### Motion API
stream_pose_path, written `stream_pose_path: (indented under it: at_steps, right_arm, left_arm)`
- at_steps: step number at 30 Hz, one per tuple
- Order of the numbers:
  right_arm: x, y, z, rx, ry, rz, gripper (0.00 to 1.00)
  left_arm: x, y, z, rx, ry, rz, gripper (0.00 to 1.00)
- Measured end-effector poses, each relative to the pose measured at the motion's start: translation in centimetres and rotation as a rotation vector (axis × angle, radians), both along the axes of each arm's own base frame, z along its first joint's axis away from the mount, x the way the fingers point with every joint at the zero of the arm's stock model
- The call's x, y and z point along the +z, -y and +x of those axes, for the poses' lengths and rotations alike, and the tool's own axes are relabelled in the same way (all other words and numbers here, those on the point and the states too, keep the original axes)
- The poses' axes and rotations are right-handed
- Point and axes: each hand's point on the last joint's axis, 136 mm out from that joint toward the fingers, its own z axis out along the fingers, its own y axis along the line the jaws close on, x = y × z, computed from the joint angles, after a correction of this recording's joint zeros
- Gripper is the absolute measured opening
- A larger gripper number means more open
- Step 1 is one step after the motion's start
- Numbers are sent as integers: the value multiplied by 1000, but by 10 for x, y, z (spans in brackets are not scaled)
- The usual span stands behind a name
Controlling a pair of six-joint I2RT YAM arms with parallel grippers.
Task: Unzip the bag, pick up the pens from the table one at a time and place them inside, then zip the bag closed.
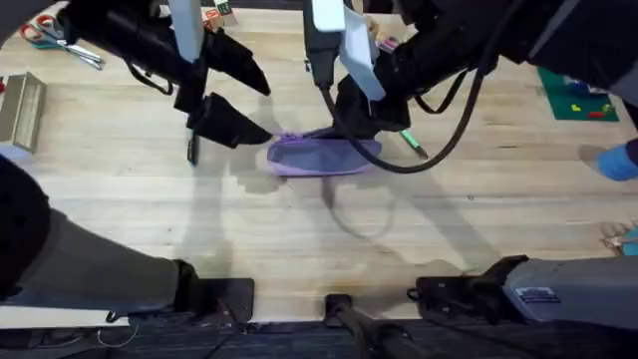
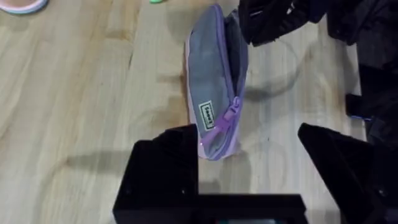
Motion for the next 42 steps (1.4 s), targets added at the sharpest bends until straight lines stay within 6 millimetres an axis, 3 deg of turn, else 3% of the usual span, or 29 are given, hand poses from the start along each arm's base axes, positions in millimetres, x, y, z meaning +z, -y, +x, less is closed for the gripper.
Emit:
stream_pose_path:
  at_steps: [6,17,25,27,32,33,42]
  right_arm:
    - [-16,0,5,-7,-24,-35,28]
    - [-88,-8,20,17,-143,-125,28]
    - [-97,-9,22,18,-155,-133,41]
    - [-96,-9,22,19,-155,-133,137]
    - [-97,-9,22,20,-154,-137,855]
    - [-98,-9,21,23,-159,-141,954]
    - [-101,-9,20,26,-166,-145,995]
  left_arm:
    - [3,-10,3,19,18,-6,996]
    - [3,-19,4,44,14,-8,995]
    - [4,-18,2,41,9,-10,995]
    - [4,-18,2,41,9,-10,995]
    - [4,-18,2,39,11,-10,995]
    - [3,-18,2,39,11,-10,995]
    - [4,-18,2,39,11,-9,995]
